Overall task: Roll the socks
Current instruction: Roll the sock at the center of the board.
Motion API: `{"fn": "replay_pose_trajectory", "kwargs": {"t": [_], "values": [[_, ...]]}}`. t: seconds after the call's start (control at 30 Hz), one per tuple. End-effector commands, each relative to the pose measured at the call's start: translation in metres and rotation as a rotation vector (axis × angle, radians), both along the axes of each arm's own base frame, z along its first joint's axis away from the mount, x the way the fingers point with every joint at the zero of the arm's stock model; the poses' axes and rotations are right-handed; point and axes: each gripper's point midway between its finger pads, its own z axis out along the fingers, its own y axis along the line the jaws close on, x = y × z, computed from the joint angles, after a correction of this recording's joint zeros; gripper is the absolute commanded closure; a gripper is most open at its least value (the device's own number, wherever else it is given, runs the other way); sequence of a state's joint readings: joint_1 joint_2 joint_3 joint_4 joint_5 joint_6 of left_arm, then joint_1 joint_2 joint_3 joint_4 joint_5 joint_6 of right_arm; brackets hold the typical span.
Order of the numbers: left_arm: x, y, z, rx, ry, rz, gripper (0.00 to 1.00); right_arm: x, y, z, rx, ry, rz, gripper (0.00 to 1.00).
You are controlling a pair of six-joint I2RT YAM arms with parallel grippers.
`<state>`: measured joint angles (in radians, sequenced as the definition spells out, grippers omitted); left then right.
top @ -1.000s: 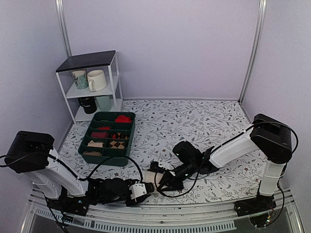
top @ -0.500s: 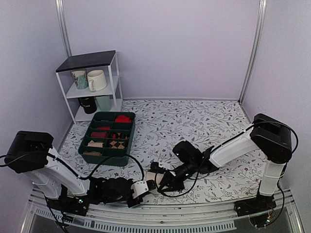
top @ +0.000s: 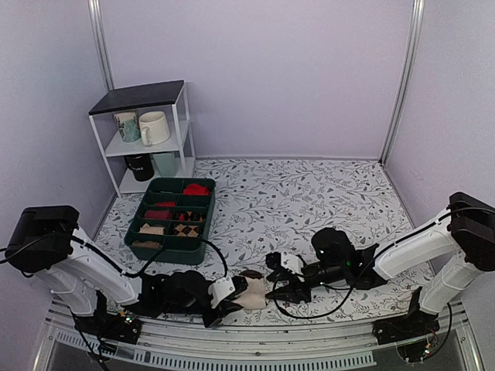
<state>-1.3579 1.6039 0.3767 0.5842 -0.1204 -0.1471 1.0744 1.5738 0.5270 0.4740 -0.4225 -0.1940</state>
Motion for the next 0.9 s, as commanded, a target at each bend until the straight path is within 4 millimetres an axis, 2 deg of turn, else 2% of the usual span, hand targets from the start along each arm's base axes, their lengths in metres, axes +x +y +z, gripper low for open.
{"fn": "replay_pose_trajectory", "kwargs": {"t": [0.0,0.13,0.3,0.6,0.87], "values": [[-0.017,0.025,-0.045,0.174,0.166,-0.028,1.00,-0.001,0.007,0.022,0.078,-0.193,0.038,0.48],[-0.018,0.026,-0.053,0.204,0.216,-0.027,1.00,-0.016,0.016,0.003,0.004,-0.251,0.091,0.48],[-0.018,0.028,-0.057,0.219,0.246,-0.033,1.00,-0.018,0.023,-0.016,-0.061,-0.251,0.095,0.48],[-0.020,0.031,-0.060,0.229,0.266,-0.036,1.00,-0.012,0.011,-0.052,-0.173,-0.185,0.017,0.49],[-0.020,0.029,-0.064,0.239,0.273,-0.045,1.00,-0.012,0.012,-0.055,-0.186,-0.126,-0.021,0.67]]}}
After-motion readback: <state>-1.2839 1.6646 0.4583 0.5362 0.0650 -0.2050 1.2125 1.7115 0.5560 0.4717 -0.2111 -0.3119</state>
